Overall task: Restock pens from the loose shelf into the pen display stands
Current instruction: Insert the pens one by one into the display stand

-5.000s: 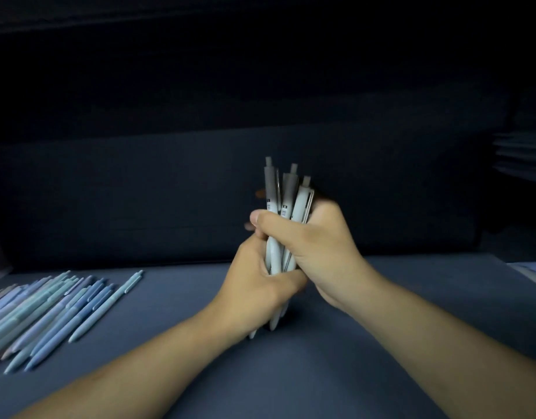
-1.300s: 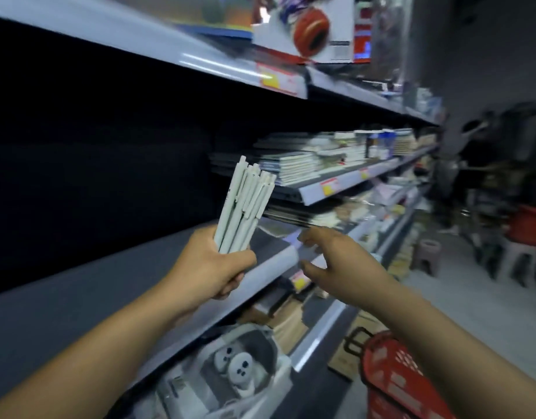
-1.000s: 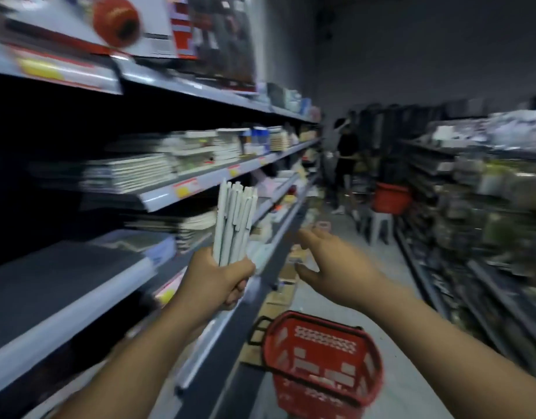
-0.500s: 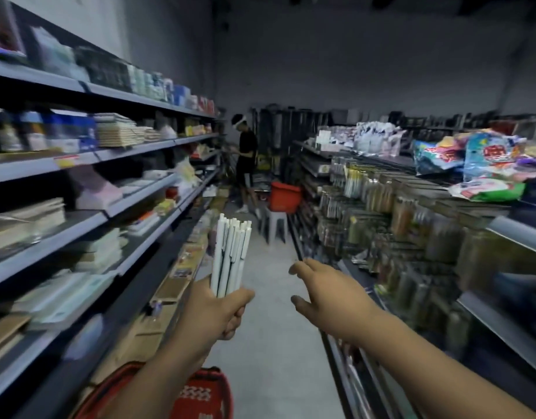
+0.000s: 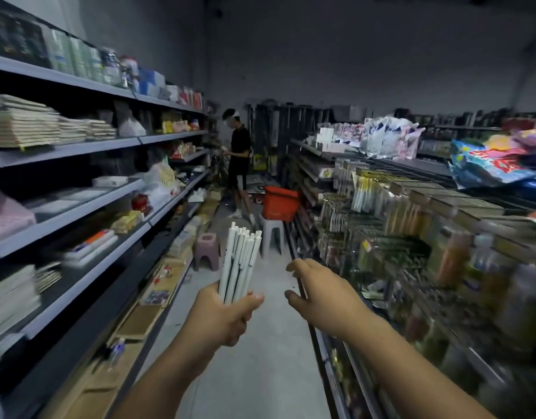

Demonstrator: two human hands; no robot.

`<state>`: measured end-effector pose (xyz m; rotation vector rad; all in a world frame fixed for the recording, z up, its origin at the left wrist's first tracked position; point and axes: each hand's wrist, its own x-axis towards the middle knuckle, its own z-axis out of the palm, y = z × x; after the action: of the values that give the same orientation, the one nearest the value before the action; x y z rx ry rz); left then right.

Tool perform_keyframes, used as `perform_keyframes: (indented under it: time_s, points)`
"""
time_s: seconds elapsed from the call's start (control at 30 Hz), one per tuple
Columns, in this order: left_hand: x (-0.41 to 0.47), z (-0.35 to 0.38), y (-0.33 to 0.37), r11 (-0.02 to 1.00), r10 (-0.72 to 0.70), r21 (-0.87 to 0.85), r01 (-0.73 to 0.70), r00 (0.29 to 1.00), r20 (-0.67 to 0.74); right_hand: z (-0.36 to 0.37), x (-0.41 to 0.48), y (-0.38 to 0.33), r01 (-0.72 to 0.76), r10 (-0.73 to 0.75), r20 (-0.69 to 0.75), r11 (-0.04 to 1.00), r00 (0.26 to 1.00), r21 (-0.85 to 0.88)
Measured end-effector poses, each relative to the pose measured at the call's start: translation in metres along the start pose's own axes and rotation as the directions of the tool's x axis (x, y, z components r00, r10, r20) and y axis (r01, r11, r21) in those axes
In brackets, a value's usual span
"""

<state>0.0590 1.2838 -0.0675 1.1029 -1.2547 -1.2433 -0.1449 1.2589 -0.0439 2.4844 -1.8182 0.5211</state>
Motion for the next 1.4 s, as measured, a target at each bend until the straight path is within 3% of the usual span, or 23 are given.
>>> perform_keyframes:
  time_s: [0.33, 0.7, 0.97, 1.13, 1.4]
  points:
    - [0.288, 0.042, -0.023, 0.999, -0.027, -0.038, 0.025, 0.999, -0.033, 0.041, 0.244, 0.136, -0.009, 0.009, -0.02, 0.999, 1.0, 0.033]
    - [0.591, 0.048, -0.035, 0.994, 0.051, -0.082, -0.073, 0.969, -0.242, 0.095, 0.563, 0.255, 0.244, -0.245, 0.027, 0.97, 0.969, 0.006]
    - [0.781, -0.029, -0.068, 0.98, 0.021, -0.174, -0.1, 0.915, -0.403, 0.192, 0.781, 0.261, 0.383, -0.387, 0.085, 0.922, 0.918, 0.055]
    - [0.916, -0.107, -0.088, 0.977, 0.001, -0.191, -0.094, 0.9, -0.435, 0.252, 0.927, 0.242, 0.449, -0.443, 0.138, 0.894, 0.886, -0.013]
    - [1.094, -0.203, -0.084, 0.987, 0.001, -0.143, -0.076, 0.886, -0.464, 0.294, 1.132, 0.228, 0.465, -0.472, 0.087, 0.881, 0.878, 0.089]
